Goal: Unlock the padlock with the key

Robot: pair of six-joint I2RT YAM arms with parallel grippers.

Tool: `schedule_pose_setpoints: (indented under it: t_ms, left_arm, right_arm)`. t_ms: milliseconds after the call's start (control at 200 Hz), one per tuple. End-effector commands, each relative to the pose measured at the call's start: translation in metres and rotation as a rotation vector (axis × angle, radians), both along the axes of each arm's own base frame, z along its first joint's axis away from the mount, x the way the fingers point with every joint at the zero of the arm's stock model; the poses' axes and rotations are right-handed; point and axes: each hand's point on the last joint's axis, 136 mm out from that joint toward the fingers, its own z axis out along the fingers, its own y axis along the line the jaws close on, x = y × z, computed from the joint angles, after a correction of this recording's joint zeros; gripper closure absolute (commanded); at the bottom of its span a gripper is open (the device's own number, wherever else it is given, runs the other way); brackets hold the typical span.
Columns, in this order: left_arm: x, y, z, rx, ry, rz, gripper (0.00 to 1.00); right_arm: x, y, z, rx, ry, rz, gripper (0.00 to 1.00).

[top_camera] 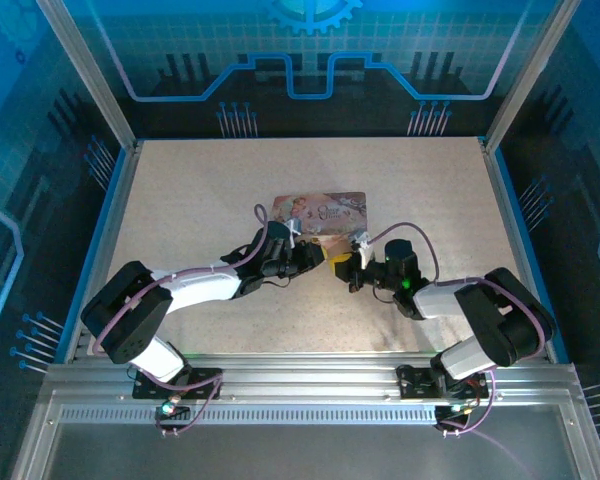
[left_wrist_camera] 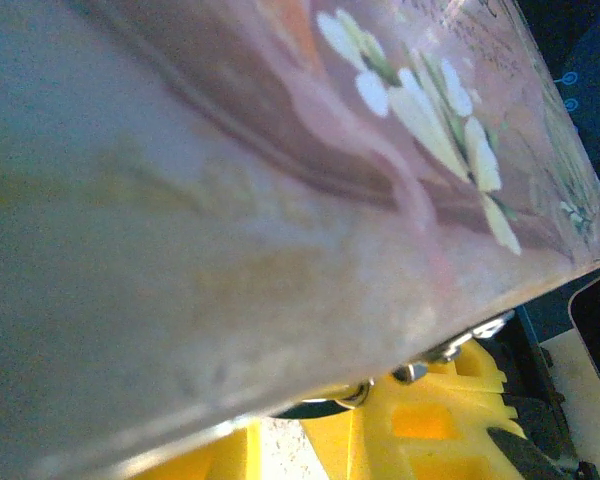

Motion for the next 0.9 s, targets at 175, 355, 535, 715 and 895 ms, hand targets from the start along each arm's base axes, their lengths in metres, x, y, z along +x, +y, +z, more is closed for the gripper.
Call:
schedule_pose_setpoints:
  t_ms: [175,355,535,715,895]
  left_arm:
    - [-0.018,-0.018,0.004,-0.032,0.028,-0.115,0.83]
    - [-0.018,-0.018,0.003,-0.034,0.031,-0.114,0.83]
    - [-0.018,-0.020,0.003,-0.040,0.034,-0.117,0.83]
    - [-0.018,-0.020,0.001,-0.046,0.041,-0.116,0.83]
    - [-0.018,-0.021,-0.003,-0.050,0.047,-0.115,0.83]
  right_arm:
    - [0.024,0.000,0.045,0.077,-0.134,-0.038,0.99]
    - [0.026,0.005,0.062,0.117,-0.157,-0.024,0.99]
    - [0.029,0.010,0.074,0.142,-0.178,-0.016,0.99]
    - [0.035,0.019,0.090,0.194,-0.198,-0.017,0.99]
    - [0.033,0.026,0.088,0.185,-0.192,-0.005,0.99]
